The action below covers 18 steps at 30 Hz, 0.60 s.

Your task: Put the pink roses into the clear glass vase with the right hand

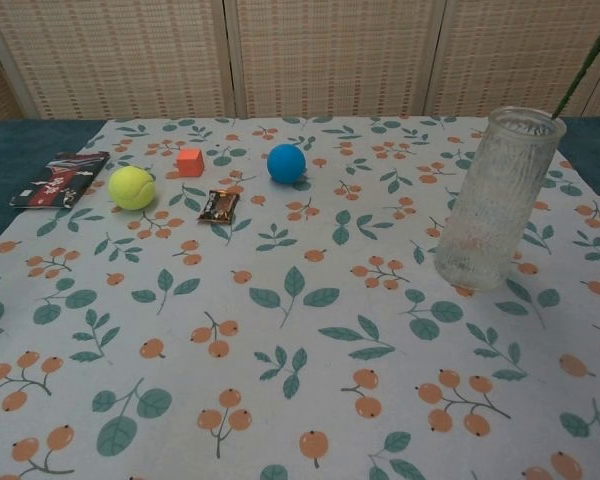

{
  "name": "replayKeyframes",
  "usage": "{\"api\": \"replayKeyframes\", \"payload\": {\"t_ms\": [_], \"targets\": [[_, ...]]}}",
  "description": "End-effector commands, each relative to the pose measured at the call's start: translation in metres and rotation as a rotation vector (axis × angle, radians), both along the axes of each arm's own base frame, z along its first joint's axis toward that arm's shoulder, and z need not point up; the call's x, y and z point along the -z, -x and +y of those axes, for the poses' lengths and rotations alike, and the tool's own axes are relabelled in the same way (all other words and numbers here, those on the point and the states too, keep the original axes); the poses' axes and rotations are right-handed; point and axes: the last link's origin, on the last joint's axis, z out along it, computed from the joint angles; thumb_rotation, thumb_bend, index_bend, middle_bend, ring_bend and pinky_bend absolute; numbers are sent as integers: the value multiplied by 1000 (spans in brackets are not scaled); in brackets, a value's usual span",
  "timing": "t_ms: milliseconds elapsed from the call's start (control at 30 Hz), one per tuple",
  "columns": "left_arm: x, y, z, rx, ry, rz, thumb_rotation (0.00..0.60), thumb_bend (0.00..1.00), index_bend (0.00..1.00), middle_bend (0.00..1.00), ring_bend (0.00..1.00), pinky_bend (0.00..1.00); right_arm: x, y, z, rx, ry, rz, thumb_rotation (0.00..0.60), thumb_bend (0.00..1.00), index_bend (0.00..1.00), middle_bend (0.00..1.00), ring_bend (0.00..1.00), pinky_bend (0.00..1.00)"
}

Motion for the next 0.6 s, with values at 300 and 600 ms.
{"api": "replayKeyframes", "payload": {"t_ms": [300,600], "targets": [[1,0,0,-3,3,6,600,350,30,20,146,387,19,25,-28,23,-25,-61,600,683,912,875,878,1000],[0,0,0,-1,0,2,600,349,29,21,146,386,31,43,-34,62,-33,-30,600,683,912,875,877,1000]]}}
